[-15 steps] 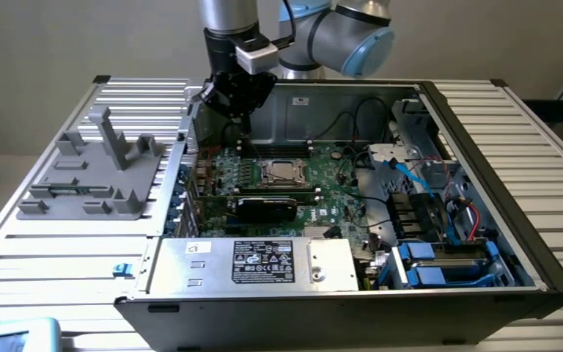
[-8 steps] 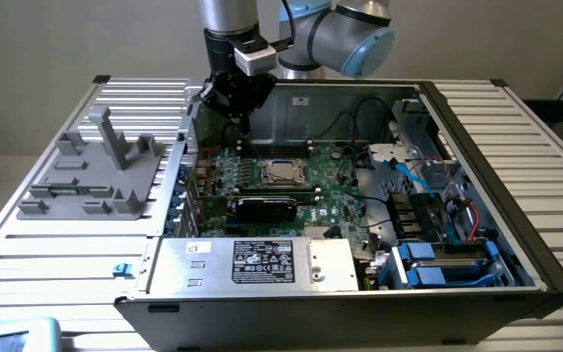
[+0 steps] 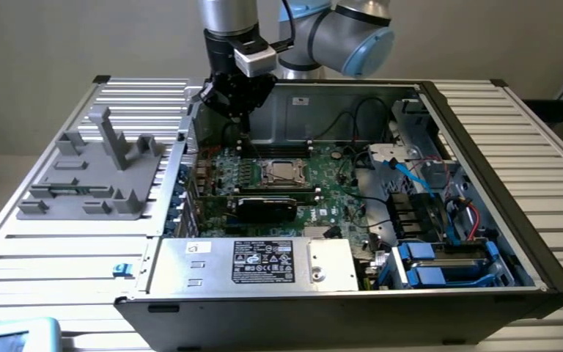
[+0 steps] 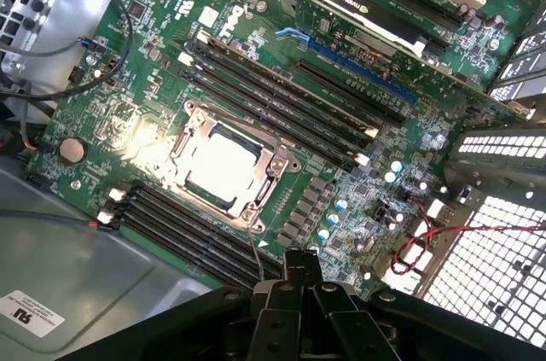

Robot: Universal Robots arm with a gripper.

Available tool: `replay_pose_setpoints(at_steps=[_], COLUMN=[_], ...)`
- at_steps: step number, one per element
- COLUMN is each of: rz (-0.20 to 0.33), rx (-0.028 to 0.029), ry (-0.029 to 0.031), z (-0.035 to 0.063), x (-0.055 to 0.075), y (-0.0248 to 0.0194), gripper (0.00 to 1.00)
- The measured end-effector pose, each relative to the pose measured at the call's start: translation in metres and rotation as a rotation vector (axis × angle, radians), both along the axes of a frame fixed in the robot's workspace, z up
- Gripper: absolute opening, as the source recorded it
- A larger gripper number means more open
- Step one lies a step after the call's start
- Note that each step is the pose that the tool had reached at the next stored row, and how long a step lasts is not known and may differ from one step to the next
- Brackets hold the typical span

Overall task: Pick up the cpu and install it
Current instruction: 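Install the first cpu locking lever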

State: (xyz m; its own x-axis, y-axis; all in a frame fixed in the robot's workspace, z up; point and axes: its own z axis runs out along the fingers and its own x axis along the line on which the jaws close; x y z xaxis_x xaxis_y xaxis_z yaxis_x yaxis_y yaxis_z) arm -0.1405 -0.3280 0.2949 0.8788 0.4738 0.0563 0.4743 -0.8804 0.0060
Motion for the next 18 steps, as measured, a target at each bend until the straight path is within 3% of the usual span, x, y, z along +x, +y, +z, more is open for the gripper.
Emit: replay_pose_setpoints(at_steps=[2, 3, 8, 13, 15, 18], rz=[-0.004, -0.007, -0.030, -0.057, -0.063, -0.070], rx=[0.0234, 0.0317, 0.0544, 0.0912, 0.1059, 0.1195], ry=[0.0002, 0.0001, 0.0007, 0.0034, 0.0096, 0.0238], z=[-0.0004, -0.0008, -0.0031, -0.0046, -0.0048, -0.0056], x=[0.0000, 0.0000, 0.0000, -0.0001, -0.0002, -0.0002], y=[0.0000, 0.0000, 0.0000, 0.0000, -0.0002, -0.0006], gripper=[0.11, 0.11, 0.11, 0.11, 0.11, 0.11])
